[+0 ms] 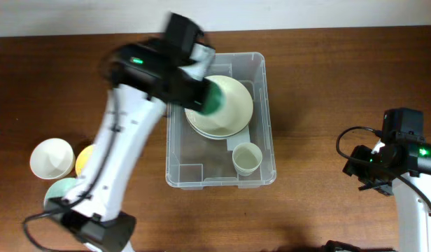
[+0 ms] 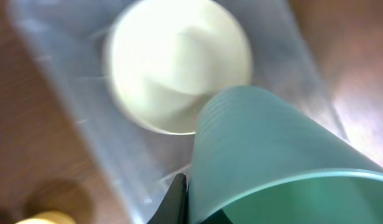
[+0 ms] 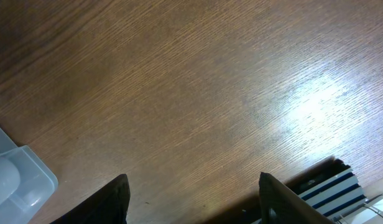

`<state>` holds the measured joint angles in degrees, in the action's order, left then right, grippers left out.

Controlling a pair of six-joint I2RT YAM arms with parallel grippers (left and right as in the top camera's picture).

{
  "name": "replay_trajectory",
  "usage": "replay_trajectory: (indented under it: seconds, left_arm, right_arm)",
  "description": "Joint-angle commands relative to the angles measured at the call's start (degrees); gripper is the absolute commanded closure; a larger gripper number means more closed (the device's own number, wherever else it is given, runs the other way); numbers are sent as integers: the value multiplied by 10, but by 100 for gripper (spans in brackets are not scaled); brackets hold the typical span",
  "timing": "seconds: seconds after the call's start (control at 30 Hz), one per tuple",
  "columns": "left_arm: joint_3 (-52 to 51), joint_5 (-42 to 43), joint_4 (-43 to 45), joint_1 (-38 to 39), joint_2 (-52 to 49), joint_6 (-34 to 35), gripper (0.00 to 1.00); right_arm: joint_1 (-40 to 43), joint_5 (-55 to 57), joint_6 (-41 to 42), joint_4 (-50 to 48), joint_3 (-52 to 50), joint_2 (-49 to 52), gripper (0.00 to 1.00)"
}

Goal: Pack container
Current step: 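Carry the mint green cup into the container and release it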

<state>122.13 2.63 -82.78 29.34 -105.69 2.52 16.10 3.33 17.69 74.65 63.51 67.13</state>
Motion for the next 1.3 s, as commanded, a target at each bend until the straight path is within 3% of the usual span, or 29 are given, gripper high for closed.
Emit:
replay_trajectory:
  seconds: [0.0, 0.33, 0.83, 0.87, 0.97, 1.03, 1.27]
  left_arm:
    - [-4, 0, -2, 63, -26, -15, 99]
    - [-29, -1, -24, 163, -72, -15, 99]
    - [-51, -50, -32, 166, -82, -8, 99]
    - [-51, -50, -32, 166, -82, -8, 96]
    - [-51, -50, -32, 166, -82, -9, 46]
    - [-51, -55, -32, 164, -82, -9, 39]
    - [-51, -99, -42, 124, -71, 15, 36]
  right_arm:
    - [2, -1, -3, -2, -2, 0, 38]
    - [2, -1, -3, -2, -2, 0, 38]
    - [2, -1, -3, -1, -2, 0, 38]
    - [2, -1, -4, -1, -2, 0, 38]
    - [2, -1, -4, -1, -2, 0, 38]
    - [2, -1, -3, -1, -2, 0, 37]
    - [2, -1, -3, -1, -2, 0, 38]
